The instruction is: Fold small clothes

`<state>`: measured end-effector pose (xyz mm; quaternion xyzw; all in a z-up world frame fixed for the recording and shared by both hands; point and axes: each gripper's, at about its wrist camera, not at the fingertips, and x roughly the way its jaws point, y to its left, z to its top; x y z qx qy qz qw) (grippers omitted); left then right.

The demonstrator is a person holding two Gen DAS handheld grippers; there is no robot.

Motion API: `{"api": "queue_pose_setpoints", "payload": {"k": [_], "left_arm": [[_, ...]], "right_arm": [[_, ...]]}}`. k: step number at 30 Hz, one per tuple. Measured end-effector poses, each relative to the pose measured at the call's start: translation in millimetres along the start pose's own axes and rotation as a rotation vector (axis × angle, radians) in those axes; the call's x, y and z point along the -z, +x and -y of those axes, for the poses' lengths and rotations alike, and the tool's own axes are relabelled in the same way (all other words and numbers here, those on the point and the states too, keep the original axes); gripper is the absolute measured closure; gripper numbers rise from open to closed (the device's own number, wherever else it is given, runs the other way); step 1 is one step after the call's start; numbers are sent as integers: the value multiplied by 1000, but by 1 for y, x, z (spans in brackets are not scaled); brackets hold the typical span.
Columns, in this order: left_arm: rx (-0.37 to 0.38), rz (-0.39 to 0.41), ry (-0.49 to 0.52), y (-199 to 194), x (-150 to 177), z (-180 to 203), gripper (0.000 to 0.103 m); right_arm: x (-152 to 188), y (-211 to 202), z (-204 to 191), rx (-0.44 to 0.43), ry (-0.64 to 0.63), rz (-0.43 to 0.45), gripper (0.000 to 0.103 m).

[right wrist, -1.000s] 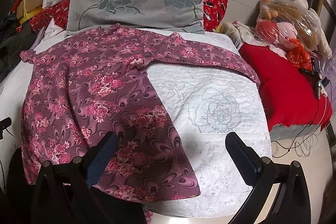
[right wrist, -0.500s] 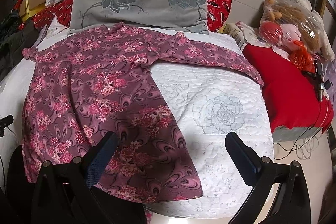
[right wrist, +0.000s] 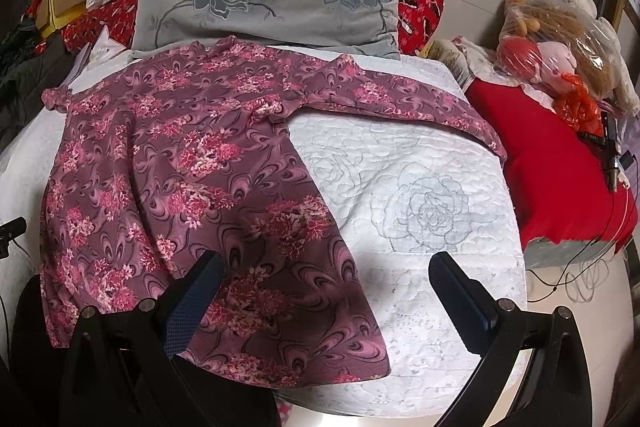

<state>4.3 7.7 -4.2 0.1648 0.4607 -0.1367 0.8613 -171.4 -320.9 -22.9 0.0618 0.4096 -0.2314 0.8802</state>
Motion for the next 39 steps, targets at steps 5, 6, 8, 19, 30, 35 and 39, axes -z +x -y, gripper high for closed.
{"api": "queue_pose_setpoints", "payload": {"k": [5, 6, 8, 19, 30, 35, 39], "left_arm": [[2, -5, -2, 1, -1, 0, 0], [0, -4, -1, 1, -1, 0, 0], [1, -5, -2, 1, -1, 0, 0], [60, -91, -159, 21, -8, -39, 0], [221, -325, -129, 62, 5, -1, 0], [321, -425, -125, 76, 15, 22, 54], [379, -444, -142, 75, 19, 22, 101]], "right_arm": [[1, 2, 0, -5, 2, -6, 1], [1, 2, 0, -5, 1, -7, 1], [1, 3, 0, -5, 2, -10, 1], [2, 13, 14, -4, 40, -25, 1], [23, 58, 29, -7, 58, -155, 2], [29, 70, 22, -62, 7, -210, 33], [29, 59, 21, -164, 5, -185, 97]]}}
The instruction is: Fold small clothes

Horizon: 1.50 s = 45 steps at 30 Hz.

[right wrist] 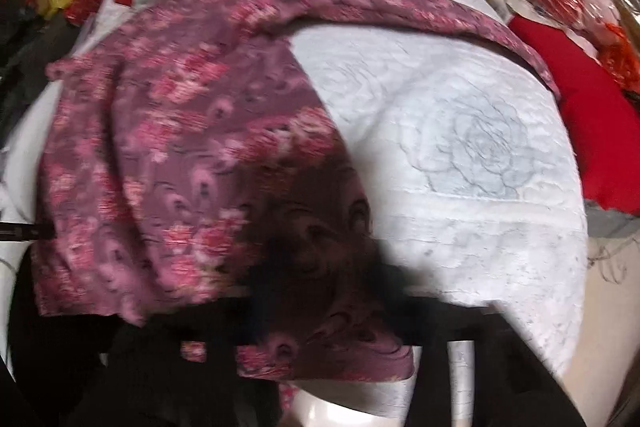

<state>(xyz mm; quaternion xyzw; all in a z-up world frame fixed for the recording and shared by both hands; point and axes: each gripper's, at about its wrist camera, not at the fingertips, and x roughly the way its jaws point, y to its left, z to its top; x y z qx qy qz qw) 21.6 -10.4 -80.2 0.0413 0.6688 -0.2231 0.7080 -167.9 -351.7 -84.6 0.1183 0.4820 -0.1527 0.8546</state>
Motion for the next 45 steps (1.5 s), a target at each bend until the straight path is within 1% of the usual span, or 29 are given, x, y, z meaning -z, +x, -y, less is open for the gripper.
{"api": "queue_pose_setpoints", "payload": {"k": [3, 5, 7, 8, 9, 11, 12, 13, 15, 19, 20, 22, 23, 24, 25, 26, 27, 29, 30, 31, 33, 34, 35, 36, 37, 39, 41, 43, 45], "left_arm": [[84, 53, -39, -32, 4, -10, 101], [172, 113, -80, -71, 7, -21, 101], [213, 172, -96, -102, 10, -28, 101], [222, 205, -96, -121, 13, -31, 101], [217, 221, -95, -130, 13, -35, 101], [206, 244, -95, -151, 16, -40, 101], [194, 244, -95, -150, 18, -44, 101], [170, 241, -94, -151, 21, -48, 101], [105, 207, -97, -133, 26, -59, 101], [0, 60, -145, -73, 22, -74, 100], [-30, 37, -157, -66, 22, -78, 100], [-37, 38, -161, -65, 19, -79, 100], [-48, 62, -152, -71, 15, -78, 99], [-65, 94, -137, -78, 10, -74, 96], [-91, 132, -109, -87, 3, -68, 95], [-114, 171, -77, -95, -3, -59, 87], [-132, 212, -46, -100, -13, -48, 69], [-147, 262, -17, -102, -29, -30, 44], [-145, 280, -7, -102, -35, -24, 44], [-136, 282, 15, -96, -48, -9, 44], [-116, 264, 43, -84, -62, 8, 44], [-106, 256, 53, -76, -72, 21, 44], [-95, 249, 63, -70, -80, 31, 44], [-89, 241, 72, -63, -87, 40, 44], [-87, 233, 79, -57, -93, 50, 44], [-82, 215, 93, -44, -106, 67, 44], [-64, 198, 101, -35, -118, 79, 44], [-54, 192, 111, -31, -127, 87, 44], [-58, 201, 125, -30, -136, 93, 44]], "right_arm": [[-1, -20, 2, -128, 23, 27, 98], [-2, -53, 4, -257, 58, 85, 98], [-4, -83, 5, -354, 84, 138, 98], [-5, -103, 6, -408, 101, 173, 98], [-5, -122, 8, -460, 122, 203, 98], [-4, -143, 11, -528, 166, 233, 98], [-1, -147, 11, -556, 183, 236, 98], [3, -149, 12, -564, 198, 233, 98], [12, -140, 15, -520, 210, 203, 98], [39, -86, 32, -434, 290, 37, 98], [48, -63, 35, -381, 294, -23, 98], [56, -41, 39, -318, 307, -88, 98], [56, -33, 45, -293, 331, -112, 98], [54, -33, 54, -313, 362, -100, 93], [49, -38, 62, -338, 390, -64, 93], [40, -45, 74, -347, 421, -11, 93], [27, -54, 95, -343, 468, 54, 88], [6, -59, 132, -321, 561, 143, 74], [-3, -60, 153, -304, 616, 187, 61], [-10, -57, 176, -279, 680, 229, 55], [-23, -45, 232, -227, 853, 303, 51], [-26, -36, 248, -227, 904, 319, 51], [-31, -22, 275, -229, 1003, 336, 50], [-33, -11, 290, -232, 1064, 344, 48], [-37, 4, 309, -252, 1134, 347, 48], [-46, 35, 328, -304, 1240, 347, 45], [-63, 65, 336, -366, 1298, 327, 45], [-75, 82, 341, -354, 1322, 339, 42], [-88, 99, 348, -389, 1367, 375, 40]]}}
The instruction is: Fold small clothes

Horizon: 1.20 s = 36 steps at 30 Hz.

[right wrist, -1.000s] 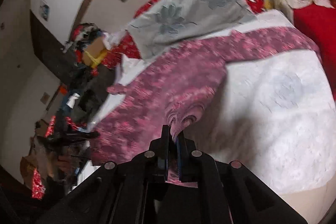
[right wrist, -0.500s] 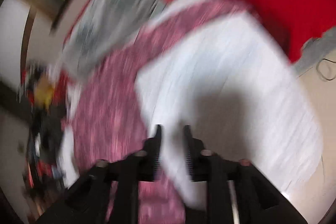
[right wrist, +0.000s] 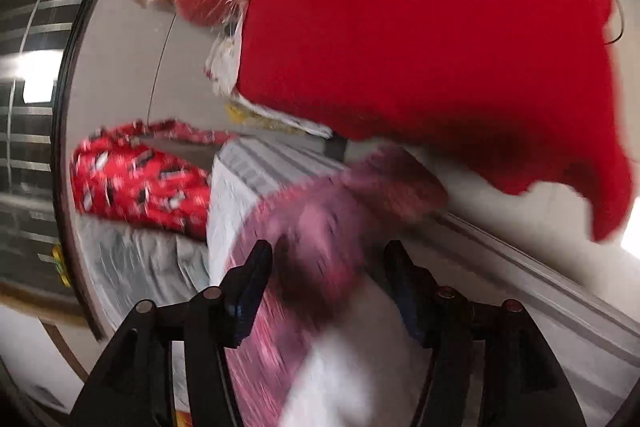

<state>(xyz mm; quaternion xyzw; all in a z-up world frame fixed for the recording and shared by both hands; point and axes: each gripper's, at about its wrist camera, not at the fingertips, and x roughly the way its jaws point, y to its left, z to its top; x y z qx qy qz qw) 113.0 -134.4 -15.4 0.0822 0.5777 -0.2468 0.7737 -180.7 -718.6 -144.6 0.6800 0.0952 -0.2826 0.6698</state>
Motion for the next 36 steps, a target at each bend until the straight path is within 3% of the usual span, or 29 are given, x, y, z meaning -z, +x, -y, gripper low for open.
{"api": "queue_pose_setpoints", "payload": {"k": [2, 3, 4, 8, 9, 13, 17, 22, 26, 36], "left_arm": [[-13, 14, 14, 3, -11, 2, 44], [-25, 24, 15, 4, -18, 2, 44], [-32, 32, 9, 5, -24, 1, 44], [-35, 74, -66, 12, -48, -16, 44], [-41, 70, -88, 17, -51, -21, 44], [-15, 45, -158, 31, -55, -37, 44], [32, 47, -160, 25, -52, -42, 43], [126, 31, -208, 19, -48, -61, 43], [185, 21, -233, 12, -46, -77, 43], [191, 58, -233, -7, -48, -130, 43]], "right_arm": [[-11, 15, 2, -29, 38, -4, 41], [-14, 20, 0, -32, 36, -1, 56], [-15, 22, -5, -36, 18, 16, 96], [-20, -15, -41, -33, -163, 196, 96], [-22, -24, -47, 17, -202, 228, 96], [-22, -31, -64, 169, -271, 211, 96], [14, -38, -110, 119, -457, 204, 96], [85, -14, -169, 31, -634, 53, 96], [166, 23, -210, -34, -742, -96, 96], [376, 93, -266, -117, -969, -389, 95]]}}
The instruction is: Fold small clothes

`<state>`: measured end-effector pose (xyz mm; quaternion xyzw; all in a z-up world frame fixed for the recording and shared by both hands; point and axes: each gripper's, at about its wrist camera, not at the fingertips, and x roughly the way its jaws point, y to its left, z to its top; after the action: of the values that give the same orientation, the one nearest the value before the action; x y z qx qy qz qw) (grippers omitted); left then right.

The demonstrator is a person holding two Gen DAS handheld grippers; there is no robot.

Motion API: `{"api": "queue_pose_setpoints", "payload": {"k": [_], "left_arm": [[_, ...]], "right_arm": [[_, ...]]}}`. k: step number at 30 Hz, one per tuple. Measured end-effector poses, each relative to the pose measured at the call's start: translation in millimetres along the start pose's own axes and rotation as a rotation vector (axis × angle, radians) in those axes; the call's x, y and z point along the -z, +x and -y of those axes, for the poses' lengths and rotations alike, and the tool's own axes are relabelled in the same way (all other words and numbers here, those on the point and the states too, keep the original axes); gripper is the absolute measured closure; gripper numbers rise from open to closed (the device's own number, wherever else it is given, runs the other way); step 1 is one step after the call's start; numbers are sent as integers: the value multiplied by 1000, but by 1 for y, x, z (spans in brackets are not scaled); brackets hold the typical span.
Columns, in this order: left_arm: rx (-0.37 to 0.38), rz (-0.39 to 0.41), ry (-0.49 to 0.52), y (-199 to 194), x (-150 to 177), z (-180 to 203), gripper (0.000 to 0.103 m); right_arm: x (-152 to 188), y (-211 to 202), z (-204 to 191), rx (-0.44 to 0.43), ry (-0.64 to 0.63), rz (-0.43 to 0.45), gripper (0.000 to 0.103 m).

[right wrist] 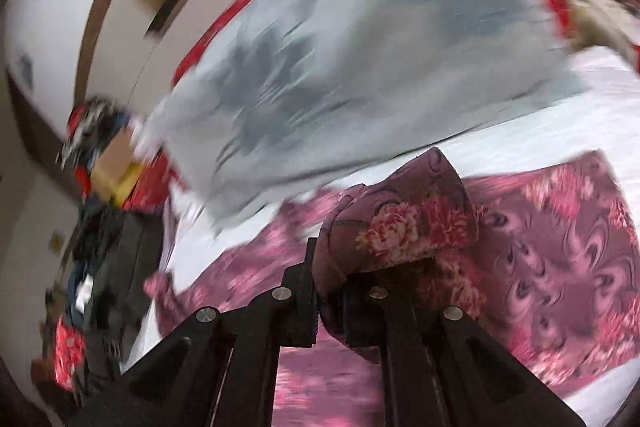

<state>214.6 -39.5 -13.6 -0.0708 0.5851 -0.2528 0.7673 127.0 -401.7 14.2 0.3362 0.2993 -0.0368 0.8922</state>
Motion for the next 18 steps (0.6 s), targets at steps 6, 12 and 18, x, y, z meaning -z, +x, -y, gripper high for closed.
{"api": "queue_pose_setpoints", "payload": {"k": [6, 12, 18], "left_arm": [[19, 51, -17, -24, -9, -24, 43], [60, 45, -62, -27, -9, -35, 43], [141, -23, -56, -5, -9, -11, 36]], "right_arm": [[39, 63, -88, -39, -132, -113, 91], [107, 110, -119, -18, -173, -301, 62], [138, 55, -94, -52, -197, -308, 51]]}}
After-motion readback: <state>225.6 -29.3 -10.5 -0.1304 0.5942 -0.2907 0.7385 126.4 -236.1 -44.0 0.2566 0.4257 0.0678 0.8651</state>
